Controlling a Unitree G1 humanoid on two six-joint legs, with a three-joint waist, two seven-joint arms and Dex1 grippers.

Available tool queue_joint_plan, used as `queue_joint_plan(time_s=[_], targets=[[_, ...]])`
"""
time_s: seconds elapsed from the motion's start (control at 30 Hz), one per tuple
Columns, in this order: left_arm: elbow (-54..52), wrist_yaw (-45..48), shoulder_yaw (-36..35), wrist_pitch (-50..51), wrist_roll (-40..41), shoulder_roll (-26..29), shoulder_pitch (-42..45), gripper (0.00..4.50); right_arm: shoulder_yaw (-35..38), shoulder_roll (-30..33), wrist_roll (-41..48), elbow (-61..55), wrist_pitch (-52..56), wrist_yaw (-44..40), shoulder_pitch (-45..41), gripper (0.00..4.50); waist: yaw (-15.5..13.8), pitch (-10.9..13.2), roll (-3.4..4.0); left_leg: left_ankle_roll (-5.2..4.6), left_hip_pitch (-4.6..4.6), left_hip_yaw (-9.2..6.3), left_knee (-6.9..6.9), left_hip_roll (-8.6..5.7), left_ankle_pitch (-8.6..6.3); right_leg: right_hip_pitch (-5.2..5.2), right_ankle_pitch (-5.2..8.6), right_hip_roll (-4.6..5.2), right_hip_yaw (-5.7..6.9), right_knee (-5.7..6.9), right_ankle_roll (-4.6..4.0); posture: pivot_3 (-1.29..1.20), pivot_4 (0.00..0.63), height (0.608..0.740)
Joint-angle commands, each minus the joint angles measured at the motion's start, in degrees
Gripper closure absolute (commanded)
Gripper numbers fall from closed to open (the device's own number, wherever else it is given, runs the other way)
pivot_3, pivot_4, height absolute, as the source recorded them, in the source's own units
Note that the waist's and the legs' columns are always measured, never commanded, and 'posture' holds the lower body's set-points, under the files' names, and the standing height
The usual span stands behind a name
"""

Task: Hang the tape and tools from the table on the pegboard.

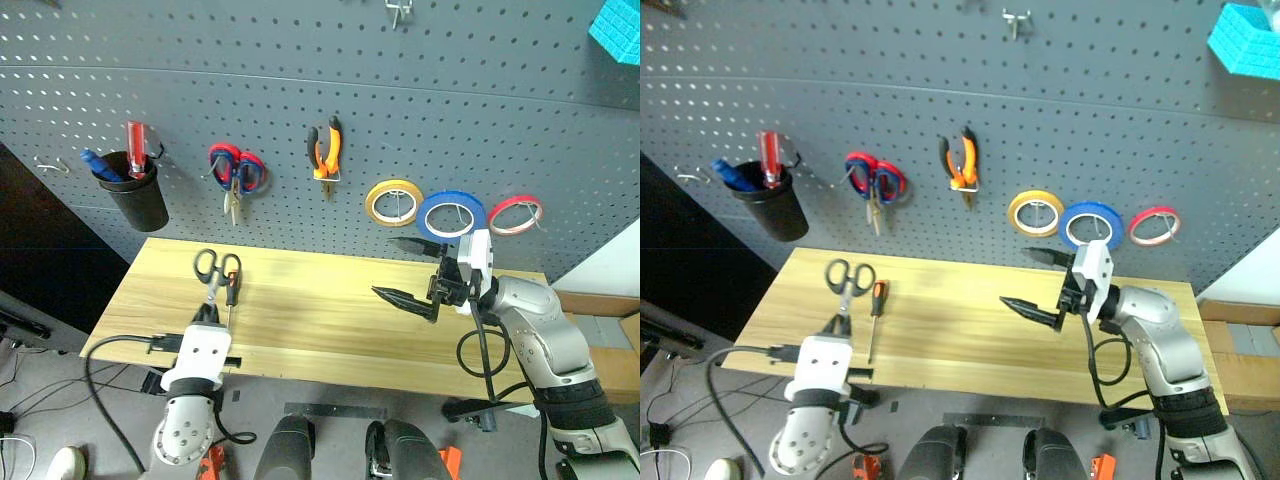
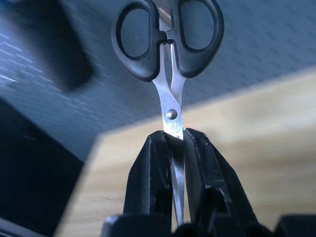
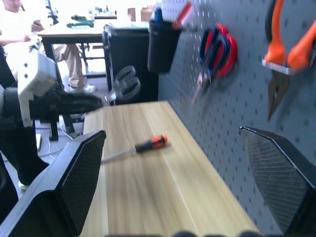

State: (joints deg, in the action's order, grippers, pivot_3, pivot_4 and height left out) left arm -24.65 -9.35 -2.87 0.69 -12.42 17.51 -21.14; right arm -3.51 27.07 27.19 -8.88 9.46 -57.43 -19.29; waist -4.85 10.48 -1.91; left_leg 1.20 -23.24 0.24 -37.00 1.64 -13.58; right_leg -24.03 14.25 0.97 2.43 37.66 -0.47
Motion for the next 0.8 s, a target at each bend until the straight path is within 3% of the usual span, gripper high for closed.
queue_joint_plan(time_s=[0.03,0.43,0.8], targets=[[-2.5,-0.1,-2.5,-3.0,0.0,-1.0,1.6,4.43,0.9,-1.0,0.8,0.1,-0.8,0.1,-1.5,0.00,-0.3,-0.8,-0.04,0.00,0.03,0.02,0.00,0.00,0.00,0.03,0.00,0.00,-0.01,0.00,0.00,0.26,0.053,0.740],[12.9,8.3,-5.3,-7.1,9.1,-0.3,20.2,4.43,-0.3,-4.6,-3.0,5.1,-4.9,0.3,-4.8,0.00,-3.0,-3.8,-0.02,-0.01,0.47,0.17,-0.05,0.04,0.01,0.49,-0.04,-0.21,0.00,0.10,-0.08,0.26,0.013,0.740],[21.8,14.1,-5.7,-8.5,12.6,-0.2,27.8,4.43,0.3,-3.9,-3.3,3.9,-4.8,0.8,-3.9,0.00,-3.4,-5.6,-0.11,-0.02,0.70,0.25,-0.06,0.06,0.01,0.64,-0.14,-0.24,-0.08,0.18,-0.25,0.23,0.000,0.740]])
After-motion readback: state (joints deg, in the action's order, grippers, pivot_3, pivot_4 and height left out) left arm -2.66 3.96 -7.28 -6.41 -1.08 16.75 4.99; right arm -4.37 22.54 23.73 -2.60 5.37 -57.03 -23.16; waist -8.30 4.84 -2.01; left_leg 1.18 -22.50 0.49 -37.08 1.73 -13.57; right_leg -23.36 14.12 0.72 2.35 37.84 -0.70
